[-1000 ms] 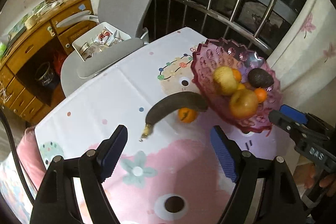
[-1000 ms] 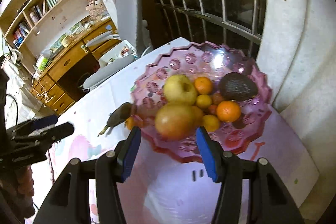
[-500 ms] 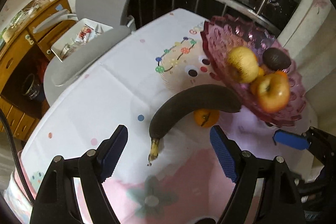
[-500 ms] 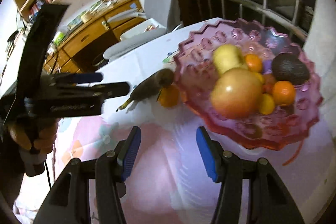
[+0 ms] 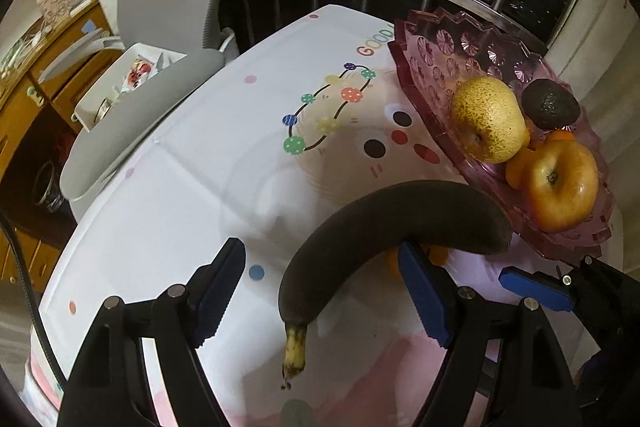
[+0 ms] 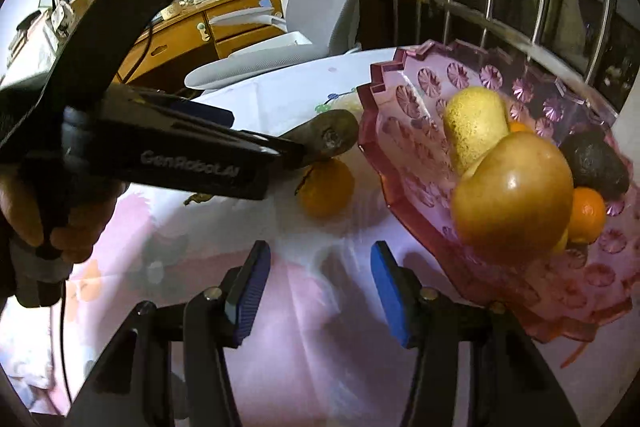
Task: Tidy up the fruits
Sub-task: 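Move both open tools back toward the banana and last mandarin, then grasp the banana with the left tool while the right tool grasps the mandarin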
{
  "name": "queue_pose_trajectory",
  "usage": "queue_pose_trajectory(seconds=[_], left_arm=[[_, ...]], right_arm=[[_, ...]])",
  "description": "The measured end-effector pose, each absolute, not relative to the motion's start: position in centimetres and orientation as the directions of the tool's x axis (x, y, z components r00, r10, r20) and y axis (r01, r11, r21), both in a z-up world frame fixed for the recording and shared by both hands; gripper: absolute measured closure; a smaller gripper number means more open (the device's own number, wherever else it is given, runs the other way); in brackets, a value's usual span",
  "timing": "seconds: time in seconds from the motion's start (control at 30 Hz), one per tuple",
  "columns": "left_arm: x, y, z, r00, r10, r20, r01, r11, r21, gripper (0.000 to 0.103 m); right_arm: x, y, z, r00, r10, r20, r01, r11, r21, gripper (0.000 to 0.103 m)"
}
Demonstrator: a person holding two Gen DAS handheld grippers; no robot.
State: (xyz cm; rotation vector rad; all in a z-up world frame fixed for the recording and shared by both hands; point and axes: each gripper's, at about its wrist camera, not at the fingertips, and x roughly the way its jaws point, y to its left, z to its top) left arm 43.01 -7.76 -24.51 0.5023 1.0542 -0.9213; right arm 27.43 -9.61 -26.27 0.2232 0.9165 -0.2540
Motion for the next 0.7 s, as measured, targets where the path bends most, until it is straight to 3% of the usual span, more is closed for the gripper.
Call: queue_pose_trajectory(seconds=[0.2,0.4,0.7], left_arm=[[43.5,-7.9,-24.6,0.16,-0.418,-0.894,0.863,0.499,-0.079,0.026],[43.8,-7.9,-24.9,0.096,-0.436,-0.895,0.889,0.442,-0.12,0.035],[43.7,-7.9,-25.9,0.043,-0.463,-0.885,0.899,0.406,-0.168,0.036]], right_arm=[[27.4,-9.2,-26.6,0.601,-0.182,-0.778,0.337,0.94,0.041,0.051],[27.6,-8.8,-27.0,0.604,-0.181,-0.776,0.337,0.941,0.043,0.051],[28.2,-8.0,-27.7,0.598,-0.169,-0.784,0.325,0.945,0.044,0.051]])
